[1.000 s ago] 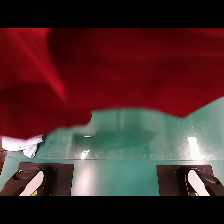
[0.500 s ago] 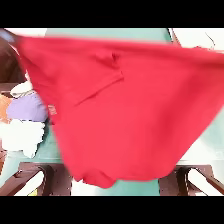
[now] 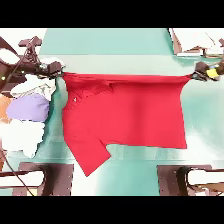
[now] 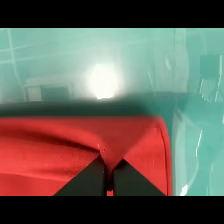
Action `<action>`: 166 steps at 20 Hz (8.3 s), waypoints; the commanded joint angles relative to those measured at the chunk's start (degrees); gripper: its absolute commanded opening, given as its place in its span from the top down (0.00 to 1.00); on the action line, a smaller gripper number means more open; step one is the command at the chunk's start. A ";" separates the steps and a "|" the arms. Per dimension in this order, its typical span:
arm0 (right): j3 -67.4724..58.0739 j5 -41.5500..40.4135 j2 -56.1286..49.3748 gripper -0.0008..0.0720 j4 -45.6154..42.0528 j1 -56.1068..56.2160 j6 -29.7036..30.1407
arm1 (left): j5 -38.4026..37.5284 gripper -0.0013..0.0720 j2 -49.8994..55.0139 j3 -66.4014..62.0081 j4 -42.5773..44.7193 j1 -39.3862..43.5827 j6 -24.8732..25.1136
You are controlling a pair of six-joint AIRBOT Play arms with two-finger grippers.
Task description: Fold the shirts.
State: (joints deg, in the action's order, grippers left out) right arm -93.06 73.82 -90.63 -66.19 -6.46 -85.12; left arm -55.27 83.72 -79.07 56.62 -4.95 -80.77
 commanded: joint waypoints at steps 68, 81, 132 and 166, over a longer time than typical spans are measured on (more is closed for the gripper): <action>61.55 3.91 33.94 0.97 1.97 -22.56 6.21 | -16.24 0.95 -36.06 46.80 1.57 10.45 -5.97; 42.12 6.08 40.30 0.97 -4.76 -4.57 -1.40 | -11.52 0.95 -37.22 31.67 8.76 10.45 -5.53; -10.71 8.00 4.09 0.97 20.31 12.17 8.50 | 5.16 0.95 28.65 -19.61 -4.48 35.34 -4.72; 2.01 -2.10 -9.35 0.32 18.82 29.03 11.43 | -16.79 0.95 -6.71 -30.08 14.97 3.02 -4.33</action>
State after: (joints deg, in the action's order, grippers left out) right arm -99.37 70.30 -102.65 -42.30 30.33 -70.22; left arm -71.22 77.28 -109.14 71.70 -1.83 -85.06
